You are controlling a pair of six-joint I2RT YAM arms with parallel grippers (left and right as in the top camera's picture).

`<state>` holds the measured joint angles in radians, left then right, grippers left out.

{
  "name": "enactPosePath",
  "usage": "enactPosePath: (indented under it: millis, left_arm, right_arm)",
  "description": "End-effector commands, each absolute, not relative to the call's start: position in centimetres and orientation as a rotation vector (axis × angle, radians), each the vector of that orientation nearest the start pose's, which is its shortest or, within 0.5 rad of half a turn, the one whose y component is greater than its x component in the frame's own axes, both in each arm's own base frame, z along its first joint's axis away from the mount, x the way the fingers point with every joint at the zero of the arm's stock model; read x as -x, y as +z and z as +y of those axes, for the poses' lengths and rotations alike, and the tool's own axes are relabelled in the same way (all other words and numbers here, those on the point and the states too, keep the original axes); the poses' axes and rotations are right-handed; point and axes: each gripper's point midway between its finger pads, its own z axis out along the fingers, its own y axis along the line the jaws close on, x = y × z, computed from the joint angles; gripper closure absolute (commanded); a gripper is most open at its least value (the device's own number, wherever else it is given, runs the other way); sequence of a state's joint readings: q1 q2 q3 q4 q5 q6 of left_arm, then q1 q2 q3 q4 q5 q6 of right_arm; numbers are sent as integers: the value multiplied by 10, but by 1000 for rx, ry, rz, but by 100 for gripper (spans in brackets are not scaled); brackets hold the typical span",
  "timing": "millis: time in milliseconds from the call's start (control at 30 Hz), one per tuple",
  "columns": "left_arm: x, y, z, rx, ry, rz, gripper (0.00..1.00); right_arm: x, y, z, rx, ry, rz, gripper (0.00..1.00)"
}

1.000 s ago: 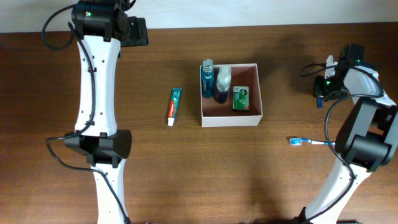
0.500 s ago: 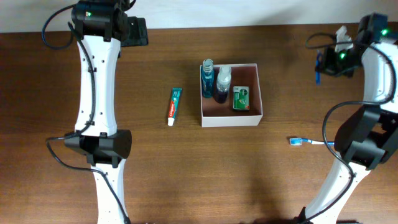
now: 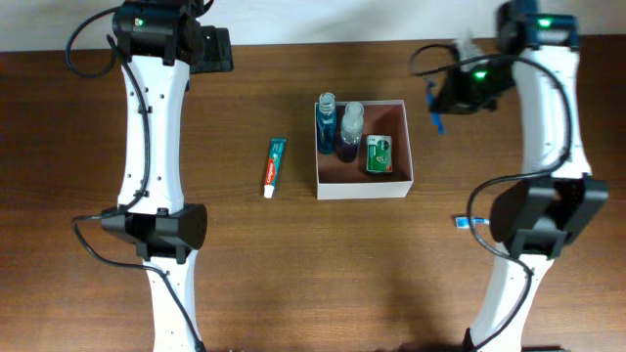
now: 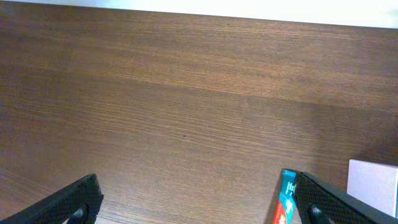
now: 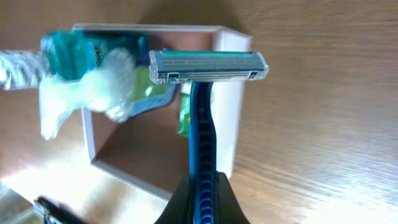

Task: Pack container
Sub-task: 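Carry the razor left and lower it into the pink box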

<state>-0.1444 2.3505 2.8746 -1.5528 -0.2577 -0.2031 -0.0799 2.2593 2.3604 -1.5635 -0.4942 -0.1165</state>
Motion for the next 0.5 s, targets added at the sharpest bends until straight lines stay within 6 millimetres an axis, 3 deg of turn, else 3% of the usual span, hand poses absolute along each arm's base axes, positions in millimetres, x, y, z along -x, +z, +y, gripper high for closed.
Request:
enactPosePath:
  millis: [0,133,300,467]
  left_arm:
    - [-511,279,-30,181,184,2534,1]
    - [-511,279,-30,181,184,2534,1]
    - [-511,279,-30,181,184,2534,1]
    - [-511,279,-30,181,184,2534,1]
  right_arm:
    - [-448,192,62,213,604,2896,96]
    - [-442,182,75,215,445,2966,96]
    - [-437,176,101,268,445,2989,96]
    - [-432,168,113,267,452,3016,96]
